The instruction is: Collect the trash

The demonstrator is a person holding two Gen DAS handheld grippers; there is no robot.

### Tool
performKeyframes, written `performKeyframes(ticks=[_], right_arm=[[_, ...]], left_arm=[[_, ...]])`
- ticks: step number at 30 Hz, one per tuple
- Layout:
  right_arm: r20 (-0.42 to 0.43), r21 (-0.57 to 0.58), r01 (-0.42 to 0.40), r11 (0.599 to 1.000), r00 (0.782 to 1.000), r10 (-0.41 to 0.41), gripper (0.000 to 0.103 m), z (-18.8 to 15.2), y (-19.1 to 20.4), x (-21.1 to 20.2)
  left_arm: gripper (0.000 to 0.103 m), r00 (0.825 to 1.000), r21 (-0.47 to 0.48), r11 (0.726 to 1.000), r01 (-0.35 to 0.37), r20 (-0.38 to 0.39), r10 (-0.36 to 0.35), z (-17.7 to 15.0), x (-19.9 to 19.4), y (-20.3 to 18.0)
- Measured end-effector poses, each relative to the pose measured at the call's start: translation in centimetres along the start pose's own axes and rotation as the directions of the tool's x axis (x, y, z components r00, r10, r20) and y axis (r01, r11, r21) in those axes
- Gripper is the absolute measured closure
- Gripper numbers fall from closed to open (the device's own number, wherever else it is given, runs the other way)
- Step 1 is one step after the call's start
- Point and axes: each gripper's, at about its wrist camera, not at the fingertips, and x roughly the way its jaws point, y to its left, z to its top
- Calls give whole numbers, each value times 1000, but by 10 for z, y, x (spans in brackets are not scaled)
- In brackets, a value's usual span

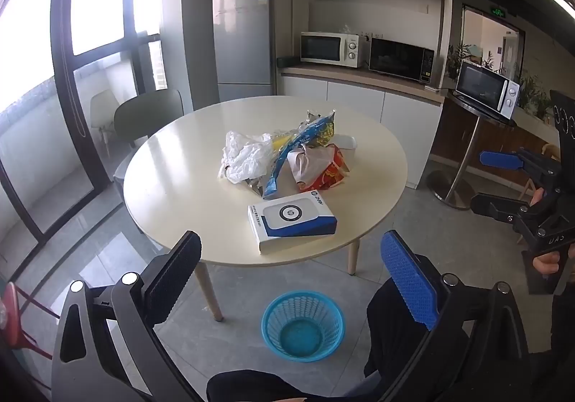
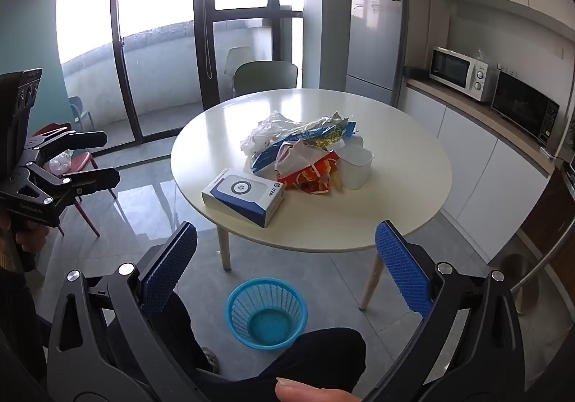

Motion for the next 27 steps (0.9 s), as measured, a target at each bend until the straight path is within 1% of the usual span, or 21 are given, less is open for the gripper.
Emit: performKeyframes(ticks=[7, 10, 23, 24, 27], right_arm=[[-1, 7, -6, 1000, 1000, 6, 8, 0, 0, 1], [3, 6, -5, 1000, 1000, 5, 8, 0, 0, 0], [3, 7, -6, 1000, 1000, 5, 8, 0, -2, -3], [2, 6, -6, 1000, 1000, 6, 8, 0, -2, -3], [1, 4, -3, 1000, 1000, 3, 8, 1, -1, -2]], left_arm=[[6, 1000, 1, 1000, -9, -2, 9, 1, -1, 2], [6, 1000, 4, 1000, -1, -6, 1, 1, 1, 1], [6, 1000, 5, 1000, -4, -5, 4, 3, 2, 3], [6, 1000, 6, 1000, -6, -5, 6, -3, 3, -1], [6, 1000, 5, 1000, -5, -5, 5, -4, 3, 0]])
